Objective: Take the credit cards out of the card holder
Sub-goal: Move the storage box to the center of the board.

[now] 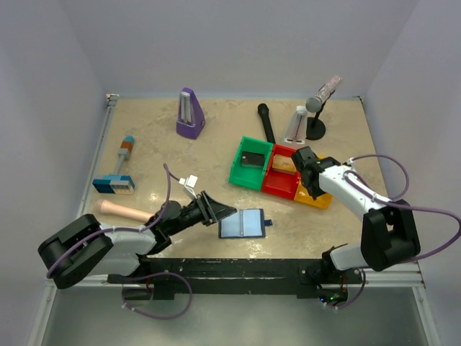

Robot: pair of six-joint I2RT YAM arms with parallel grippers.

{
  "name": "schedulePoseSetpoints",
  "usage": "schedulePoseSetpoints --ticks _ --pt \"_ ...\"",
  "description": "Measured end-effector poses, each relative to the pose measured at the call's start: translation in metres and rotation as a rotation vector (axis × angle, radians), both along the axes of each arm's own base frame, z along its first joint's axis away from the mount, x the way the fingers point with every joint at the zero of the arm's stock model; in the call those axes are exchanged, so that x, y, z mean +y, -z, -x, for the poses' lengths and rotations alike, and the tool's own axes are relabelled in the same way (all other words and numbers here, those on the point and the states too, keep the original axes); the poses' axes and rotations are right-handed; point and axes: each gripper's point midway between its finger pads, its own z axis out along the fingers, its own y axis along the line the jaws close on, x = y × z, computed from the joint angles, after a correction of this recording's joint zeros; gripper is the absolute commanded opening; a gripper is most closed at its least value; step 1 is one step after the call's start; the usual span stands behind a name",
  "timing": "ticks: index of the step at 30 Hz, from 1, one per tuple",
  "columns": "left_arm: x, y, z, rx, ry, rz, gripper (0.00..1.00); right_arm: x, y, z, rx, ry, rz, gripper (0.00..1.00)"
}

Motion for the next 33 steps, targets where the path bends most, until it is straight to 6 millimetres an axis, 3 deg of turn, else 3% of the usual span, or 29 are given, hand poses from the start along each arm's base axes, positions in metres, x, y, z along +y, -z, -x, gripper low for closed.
schedulePoseSetpoints --ticks 8,16,20,21,24,28,29,30,33 --pt "0.001 -0.005 0.001 -0.004 0.0 0.004 0.52 0.005 0.014 -0.002 0.09 0.118 -0.003 0.0" --pt "-0.008 -0.01 -0.004 -0.018 0.011 -0.041 0.5 0.01 0.007 -0.014 0.102 0.16 0.011 0.0" --pt "-0.023 -0.019 -0.008 -0.069 0.043 -0.124 0.48 0.003 0.0 -0.011 0.062 0.12 0.041 0.0" --pt "-0.028 -0.024 -0.008 -0.089 0.054 -0.143 0.47 0.0 -0.005 -0.009 0.045 0.089 0.055 0.03" --pt "-0.045 -0.039 -0.008 -0.153 0.093 -0.181 0.39 -0.007 -0.027 -0.002 -0.036 -0.027 0.072 0.35" --pt "-0.066 -0.041 -0.011 -0.199 0.131 -0.23 0.14 -0.007 -0.063 -0.001 -0.152 -0.198 0.087 0.67" --pt "-0.071 -0.039 -0.015 -0.21 0.137 -0.25 0.08 -0.006 -0.071 0.001 -0.176 -0.245 0.091 0.87" --pt "-0.075 -0.038 -0.017 -0.213 0.139 -0.26 0.0 -0.005 -0.078 0.003 -0.199 -0.292 0.089 0.99" --pt "-0.09 -0.032 -0.03 -0.237 0.153 -0.313 0.0 0.002 -0.091 0.017 -0.255 -0.427 0.074 0.99"
